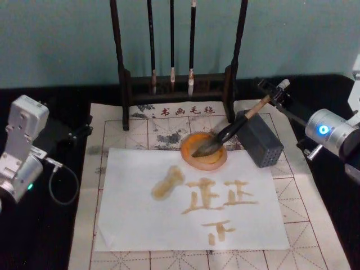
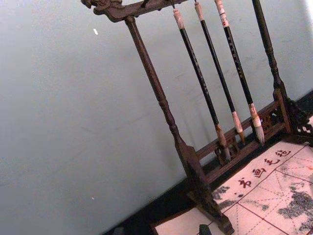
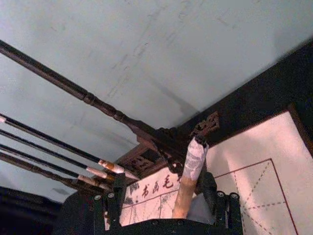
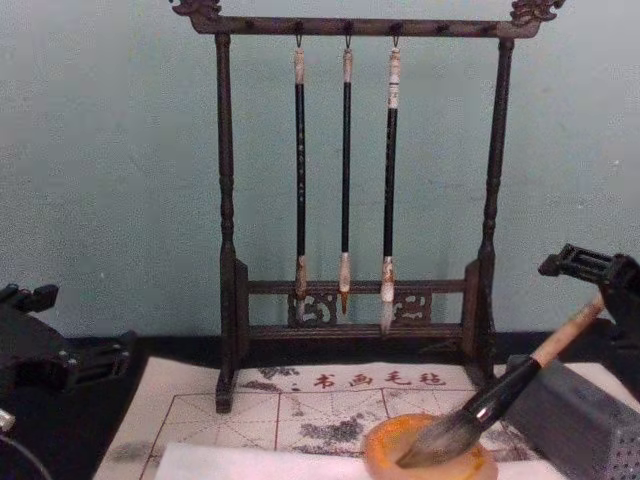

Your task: Pick up the brush from the inkstone, write on the paper, then place the brush back to its original position.

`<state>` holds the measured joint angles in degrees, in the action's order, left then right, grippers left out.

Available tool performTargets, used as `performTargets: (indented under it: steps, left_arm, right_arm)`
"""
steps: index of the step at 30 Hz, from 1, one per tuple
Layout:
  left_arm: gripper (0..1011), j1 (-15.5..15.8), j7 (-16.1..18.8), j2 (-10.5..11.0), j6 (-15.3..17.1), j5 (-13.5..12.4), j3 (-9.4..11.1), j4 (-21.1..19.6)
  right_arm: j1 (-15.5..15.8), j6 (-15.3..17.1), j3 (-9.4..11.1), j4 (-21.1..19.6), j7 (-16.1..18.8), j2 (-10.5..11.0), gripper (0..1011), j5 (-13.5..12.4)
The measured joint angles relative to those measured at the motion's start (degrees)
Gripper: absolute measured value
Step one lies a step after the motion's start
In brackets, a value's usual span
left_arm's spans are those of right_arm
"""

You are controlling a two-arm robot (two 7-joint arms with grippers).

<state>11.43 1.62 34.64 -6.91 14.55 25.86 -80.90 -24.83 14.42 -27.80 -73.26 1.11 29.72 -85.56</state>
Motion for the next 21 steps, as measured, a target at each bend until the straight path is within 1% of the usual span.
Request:
performTargets:
  steps: [4,7,8,12,13,16,17,19,20,21]
  left_arm:
    - [1001,0.0,0.0,0.0,0.0,0.0,0.0,0.0]
    - [1001,0.0,0.0,0.0,0.0,0.0,0.0,0.0]
    - [1001,0.0,0.0,0.0,0.0,0.0,0.0,0.0]
    - [1001,0.0,0.0,0.0,0.0,0.0,0.0,0.0]
    - [1001,0.0,0.0,0.0,0.0,0.0,0.0,0.0]
    - [1001,0.0,0.0,0.0,0.0,0.0,0.0,0.0]
    - [1001,0.0,0.0,0.0,0.0,0.0,0.0,0.0]
    - [1001,0.0,0.0,0.0,0.0,0.0,0.0,0.0]
    - [1001,0.0,0.0,0.0,0.0,0.0,0.0,0.0]
    - [1001,0.0,0.0,0.0,0.0,0.0,0.0,0.0]
  right_arm:
    - [0.8,0.0,-0.1,-1.3,0.1,1.2,1003,-0.6]
    - [2.4,-0.2,-0.2,-3.6,0.2,3.1,1002,-1.3]
    - [2.7,-0.3,-0.2,-4.0,0.2,3.4,1002,-1.3]
    - [4.6,-1.6,-0.5,-6.7,0.4,5.4,1002,-1.1]
    - [5.2,-2.4,-0.8,-7.6,0.6,6.2,1003,-0.3]
    - [6.2,-3.9,-1.1,-9.0,1.2,7.2,1002,1.8]
    - [6.8,-4.8,-1.4,-9.8,1.5,7.8,1003,3.4]
    - [7.4,-6.1,-1.7,-10.6,2.0,8.4,1002,5.6]
    - [7.9,-7.3,-2.0,-11.2,2.6,8.9,1002,7.8]
    - [8.1,-7.8,-2.2,-11.4,2.8,9.0,1002,8.8]
